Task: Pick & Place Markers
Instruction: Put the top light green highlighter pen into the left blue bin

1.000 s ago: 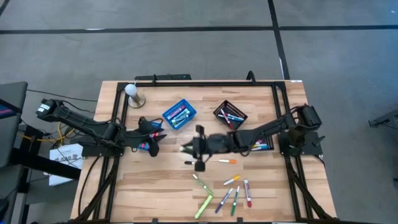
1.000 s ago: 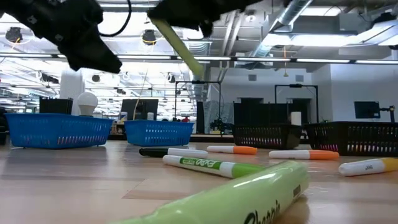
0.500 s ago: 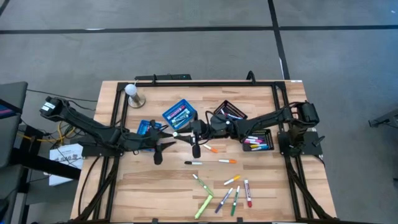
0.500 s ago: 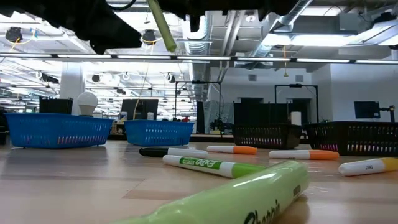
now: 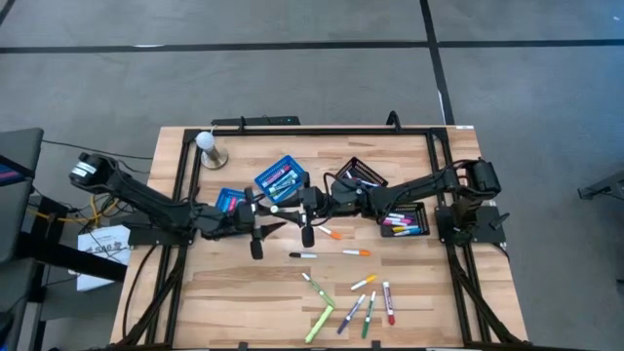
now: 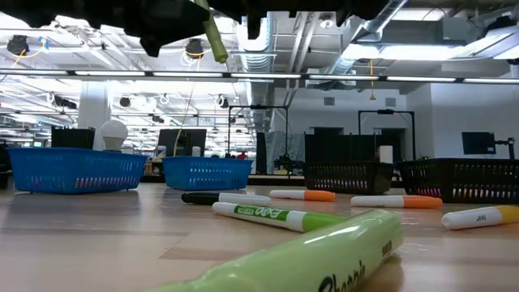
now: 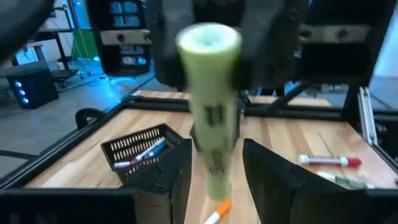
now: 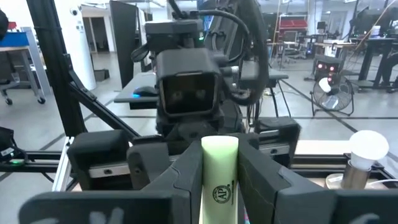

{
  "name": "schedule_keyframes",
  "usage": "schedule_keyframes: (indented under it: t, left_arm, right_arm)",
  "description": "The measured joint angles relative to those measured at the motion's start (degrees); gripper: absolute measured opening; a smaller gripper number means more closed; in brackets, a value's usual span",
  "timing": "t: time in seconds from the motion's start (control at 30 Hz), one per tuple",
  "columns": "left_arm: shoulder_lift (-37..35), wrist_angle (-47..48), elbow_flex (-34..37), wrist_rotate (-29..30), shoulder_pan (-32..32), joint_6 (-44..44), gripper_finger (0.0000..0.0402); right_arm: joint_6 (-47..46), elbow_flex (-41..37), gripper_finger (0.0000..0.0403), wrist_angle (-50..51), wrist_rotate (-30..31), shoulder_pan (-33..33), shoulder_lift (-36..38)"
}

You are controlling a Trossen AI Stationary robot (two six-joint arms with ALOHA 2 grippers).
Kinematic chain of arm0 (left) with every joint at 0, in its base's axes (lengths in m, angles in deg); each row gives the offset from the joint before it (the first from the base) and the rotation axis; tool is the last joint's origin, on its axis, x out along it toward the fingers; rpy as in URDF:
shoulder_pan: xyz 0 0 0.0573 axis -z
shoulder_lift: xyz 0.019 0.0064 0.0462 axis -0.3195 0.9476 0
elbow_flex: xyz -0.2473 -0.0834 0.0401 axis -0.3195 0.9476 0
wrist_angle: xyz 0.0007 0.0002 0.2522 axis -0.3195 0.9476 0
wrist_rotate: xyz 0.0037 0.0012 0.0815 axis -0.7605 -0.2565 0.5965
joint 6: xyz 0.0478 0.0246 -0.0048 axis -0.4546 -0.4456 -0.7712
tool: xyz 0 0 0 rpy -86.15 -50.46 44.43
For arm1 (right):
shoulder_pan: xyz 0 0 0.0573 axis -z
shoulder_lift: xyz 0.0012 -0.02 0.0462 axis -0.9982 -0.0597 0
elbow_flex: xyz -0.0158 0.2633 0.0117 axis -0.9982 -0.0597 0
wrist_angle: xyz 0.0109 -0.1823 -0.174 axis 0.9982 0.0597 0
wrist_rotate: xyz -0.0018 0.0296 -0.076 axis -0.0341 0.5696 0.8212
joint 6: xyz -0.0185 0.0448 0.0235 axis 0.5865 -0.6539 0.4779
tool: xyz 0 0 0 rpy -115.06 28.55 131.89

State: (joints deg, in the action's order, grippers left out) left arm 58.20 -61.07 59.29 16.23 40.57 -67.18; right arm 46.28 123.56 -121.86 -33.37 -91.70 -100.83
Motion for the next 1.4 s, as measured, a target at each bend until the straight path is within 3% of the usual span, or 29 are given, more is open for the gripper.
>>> schedule_keyframes:
  t: [0.2,0.37,0.57,0.83,1.0,1.2,1.4]
  left_arm:
    - [5.07,-7.45,-0.02,-6.25,-3.95,0.25,0.0140]
    - [8.67,-11.37,0.00,-6.57,-5.12,0.20,0.0125]
    - [8.66,-11.90,0.00,-6.79,-5.12,0.61,0.0065]
    - [8.27,-11.32,0.00,-6.18,-5.09,3.53,0.0067]
    - [8.28,-4.96,0.00,-5.20,-4.70,9.58,0.0068]
    - [8.06,9.99,0.00,-5.23,-4.68,22.98,0.0067]
    - [-1.11,27.10,0.02,-4.97,-5.11,31.37,0.0069]
  right_arm:
    - [0.00,0.00,0.0074,-1.12,0.00,0.02,0.00]
    - [0.02,0.00,0.0074,-0.71,0.07,0.04,0.00]
    - [0.13,0.02,0.0076,0.73,0.43,0.09,0.00]
    - [-0.11,-0.02,0.0113,4.53,0.50,0.04,-0.04]
    - [1.24,0.00,0.0152,11.04,2.10,0.02,-0.04]
    - [1.33,0.00,0.0190,23.24,3.51,-0.04,0.52]
    - [-4.23,0.00,0.0211,39.25,3.41,-0.56,1.37]
